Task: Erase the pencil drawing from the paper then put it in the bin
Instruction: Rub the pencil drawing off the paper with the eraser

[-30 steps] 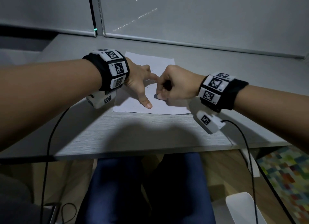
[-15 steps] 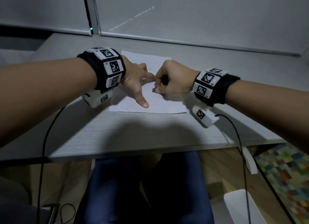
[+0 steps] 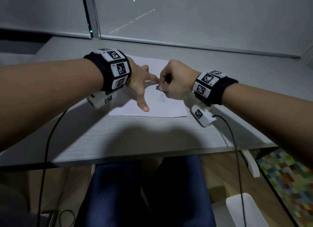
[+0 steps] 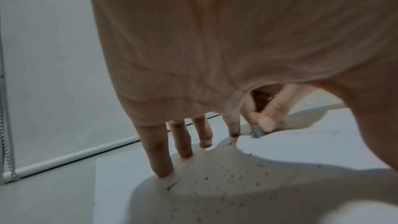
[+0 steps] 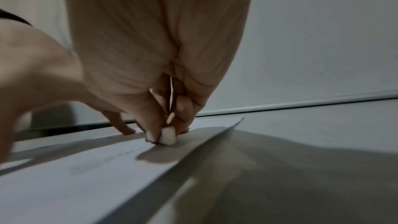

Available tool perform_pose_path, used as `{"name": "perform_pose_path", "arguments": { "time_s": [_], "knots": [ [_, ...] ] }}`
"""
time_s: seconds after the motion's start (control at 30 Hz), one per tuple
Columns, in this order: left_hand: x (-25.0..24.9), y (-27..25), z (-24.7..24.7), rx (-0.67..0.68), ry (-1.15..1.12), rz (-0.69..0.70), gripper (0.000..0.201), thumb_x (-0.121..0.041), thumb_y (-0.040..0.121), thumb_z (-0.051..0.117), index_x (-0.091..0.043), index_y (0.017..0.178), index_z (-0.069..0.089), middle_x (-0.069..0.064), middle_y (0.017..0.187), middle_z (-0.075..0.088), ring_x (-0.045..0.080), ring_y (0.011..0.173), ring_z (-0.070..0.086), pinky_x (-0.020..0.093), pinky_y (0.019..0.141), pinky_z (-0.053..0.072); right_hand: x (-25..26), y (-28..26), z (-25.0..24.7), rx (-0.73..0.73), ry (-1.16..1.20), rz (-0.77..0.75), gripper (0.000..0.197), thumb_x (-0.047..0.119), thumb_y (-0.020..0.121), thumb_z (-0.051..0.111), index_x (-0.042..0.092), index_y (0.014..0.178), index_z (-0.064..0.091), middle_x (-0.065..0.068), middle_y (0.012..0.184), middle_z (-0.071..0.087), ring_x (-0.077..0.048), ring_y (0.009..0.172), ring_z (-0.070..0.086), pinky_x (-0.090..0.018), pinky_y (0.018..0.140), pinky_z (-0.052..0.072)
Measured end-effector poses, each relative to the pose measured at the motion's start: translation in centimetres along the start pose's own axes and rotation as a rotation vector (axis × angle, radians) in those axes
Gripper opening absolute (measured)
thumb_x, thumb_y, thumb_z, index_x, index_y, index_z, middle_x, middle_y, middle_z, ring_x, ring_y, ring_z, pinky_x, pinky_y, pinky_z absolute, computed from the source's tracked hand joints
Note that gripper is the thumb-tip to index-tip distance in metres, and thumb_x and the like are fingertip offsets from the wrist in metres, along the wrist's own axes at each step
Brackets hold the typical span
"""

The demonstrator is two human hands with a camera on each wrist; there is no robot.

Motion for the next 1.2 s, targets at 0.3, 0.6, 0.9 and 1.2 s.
{"name": "perform_pose_path", "arguments": {
  "time_s": [0.3, 0.6, 0.9, 1.2],
  "knots": [
    [-0.1, 0.7, -0.1, 0.020, 0.024, -0.005, 0.148, -0.092, 0.035, 0.081, -0.062, 0.160, 0.006, -0.001, 0.128, 0.026, 0.038, 0.142, 0.038, 0.056, 0.106, 0.044, 0.5, -0.9, 0.2, 0.063, -0.038, -0.062, 0.009, 0.014, 0.087, 0.076, 0.012, 0.080, 0.080, 0.003, 0.080, 0.079, -0.004, 0.072, 0.071, -0.020, 0.068, 0.057],
    [-0.1, 0.9, -0.3, 0.015, 0.016, -0.004, 0.145, -0.087, 0.044, 0.084, -0.064, 0.159, -0.001, -0.001, 0.129, 0.024, 0.038, 0.144, 0.036, 0.054, 0.108, 0.043, -0.3, -0.3, -0.2, -0.004, -0.078, -0.021, 0.012, 0.014, 0.088, 0.073, 0.011, 0.078, 0.078, 0.003, 0.071, 0.073, -0.007, 0.066, 0.067, -0.027, 0.067, 0.054],
    [-0.6, 1.1, -0.4, 0.005, 0.025, -0.004, 0.144, -0.083, 0.046, 0.086, -0.062, 0.161, 0.001, 0.001, 0.130, 0.028, 0.036, 0.142, 0.037, 0.052, 0.106, 0.042, 0.1, -0.8, -0.5, 0.022, -0.078, -0.055, 0.012, 0.014, 0.088, 0.073, 0.011, 0.077, 0.078, 0.000, 0.075, 0.077, -0.005, 0.066, 0.069, -0.032, 0.076, 0.064],
    [-0.7, 0.9, -0.6, 0.020, 0.025, 0.001, 0.136, -0.086, 0.038, 0.085, -0.067, 0.154, 0.016, 0.002, 0.128, 0.030, 0.038, 0.136, 0.040, 0.048, 0.090, 0.042, 1.6, -3.4, 0.1, 0.118, -0.072, -0.148, 0.007, 0.013, 0.087, 0.072, 0.007, 0.085, 0.076, -0.003, 0.087, 0.079, -0.020, 0.082, 0.076, -0.038, 0.078, 0.064]
  ]
}}
Point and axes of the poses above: each hand's wrist, its own y-axis towards the middle knuckle, its own z-axis out of the palm, x = y × z, the point moved 1 cm from there along y, towards the middle knuckle
